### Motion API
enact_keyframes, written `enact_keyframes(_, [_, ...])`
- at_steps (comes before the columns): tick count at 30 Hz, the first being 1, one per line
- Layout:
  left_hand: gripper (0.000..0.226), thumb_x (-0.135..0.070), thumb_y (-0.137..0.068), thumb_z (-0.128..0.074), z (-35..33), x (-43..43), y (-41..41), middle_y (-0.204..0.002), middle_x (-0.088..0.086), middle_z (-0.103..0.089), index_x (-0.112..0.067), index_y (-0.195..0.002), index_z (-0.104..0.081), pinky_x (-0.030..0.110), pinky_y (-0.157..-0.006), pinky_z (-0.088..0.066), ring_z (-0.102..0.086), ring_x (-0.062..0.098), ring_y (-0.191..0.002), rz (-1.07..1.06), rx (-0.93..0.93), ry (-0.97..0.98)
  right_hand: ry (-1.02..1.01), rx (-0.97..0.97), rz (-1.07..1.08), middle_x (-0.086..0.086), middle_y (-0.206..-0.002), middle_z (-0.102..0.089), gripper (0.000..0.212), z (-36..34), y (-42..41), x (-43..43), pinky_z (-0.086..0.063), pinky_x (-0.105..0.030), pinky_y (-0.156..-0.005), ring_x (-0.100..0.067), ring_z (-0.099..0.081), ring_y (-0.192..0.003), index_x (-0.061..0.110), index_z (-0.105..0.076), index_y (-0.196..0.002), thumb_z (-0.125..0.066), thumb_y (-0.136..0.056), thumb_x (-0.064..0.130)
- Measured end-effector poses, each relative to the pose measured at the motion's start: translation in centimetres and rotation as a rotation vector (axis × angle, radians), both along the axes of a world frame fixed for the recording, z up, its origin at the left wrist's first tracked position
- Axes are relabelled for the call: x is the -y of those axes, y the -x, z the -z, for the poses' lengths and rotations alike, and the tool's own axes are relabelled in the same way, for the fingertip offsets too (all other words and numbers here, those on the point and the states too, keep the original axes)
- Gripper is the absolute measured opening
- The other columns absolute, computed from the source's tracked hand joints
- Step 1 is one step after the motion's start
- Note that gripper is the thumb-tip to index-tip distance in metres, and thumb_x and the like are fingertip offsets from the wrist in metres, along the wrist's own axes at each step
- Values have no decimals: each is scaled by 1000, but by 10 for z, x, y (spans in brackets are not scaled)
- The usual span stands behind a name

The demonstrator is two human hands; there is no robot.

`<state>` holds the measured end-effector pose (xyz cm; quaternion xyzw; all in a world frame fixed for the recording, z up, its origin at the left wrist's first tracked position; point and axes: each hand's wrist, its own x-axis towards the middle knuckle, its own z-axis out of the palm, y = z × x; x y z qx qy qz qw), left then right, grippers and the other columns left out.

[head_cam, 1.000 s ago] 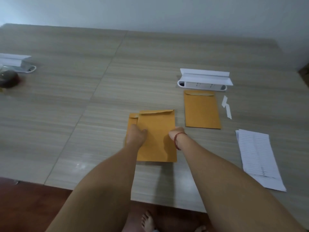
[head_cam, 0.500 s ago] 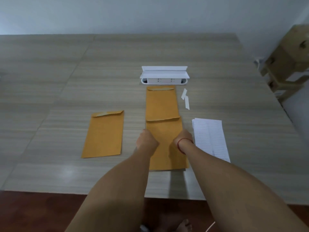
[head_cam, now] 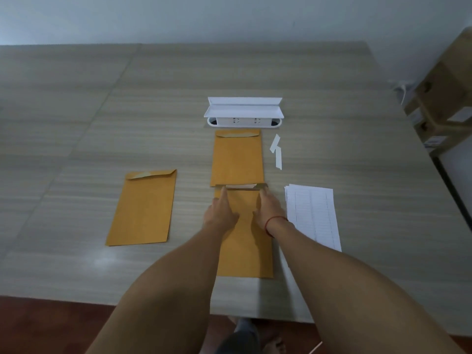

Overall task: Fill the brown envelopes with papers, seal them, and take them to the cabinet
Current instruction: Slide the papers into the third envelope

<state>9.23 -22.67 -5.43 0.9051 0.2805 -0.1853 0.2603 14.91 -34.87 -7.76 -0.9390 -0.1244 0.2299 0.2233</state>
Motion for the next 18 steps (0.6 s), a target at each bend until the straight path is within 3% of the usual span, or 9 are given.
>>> enact_keyframes(2, [96, -34, -87, -64, 2, -3, -9, -138, 17, -46, -27, -151, 6, 46, -99, -47, -50, 35, -123, -2, -22, 22, 53, -22, -53, -1, -163, -3, 62, 1, -11, -1, -30, -38, -116, -22, -20, -147, 10, -16, -152, -45, -98, 11])
enact_keyframes(5, [101, -38, -85, -65, 5, -12, -22, -140, 16, -47, -31, -150, 12, 47, -101, -45, -49, 35, -126, 5, -77, 51, 101, -13, -119, 2, -163, 3, 62, 2, -21, -5, -33, -37, -114, -22, -20, -147, 10, -13, -153, -39, -97, 4])
enact_keyframes(9, [95, -41, -79, -64, 7, -20, -34, -142, 7, -47, -37, -150, -1, 47, -104, -42, -45, 33, -131, 44, -88, 90, 159, -45, -133, 4, -162, -1, 69, 6, -31, -9, -38, -41, -110, -26, -33, -139, 11, -12, -153, -43, -92, 2])
enact_keyframes(13, [87, -38, -79, -65, 9, -21, -35, -138, 5, -50, -36, -147, -11, 45, -100, -43, -47, 32, -128, 41, -76, 88, 208, -15, -157, 3, -162, -2, 68, 5, -31, -10, -34, -43, -112, -26, -31, -140, 10, -16, -152, -45, -91, 3])
enact_keyframes(18, [68, -30, -85, -63, 0, -10, -38, -133, 10, -52, -18, -142, -30, 40, -93, -46, -52, 31, -121, 84, -36, -26, 161, 39, -121, -1, -161, -15, 62, -6, -35, 8, -24, -44, -118, -24, -26, -144, 11, -25, -150, -43, -91, -2])
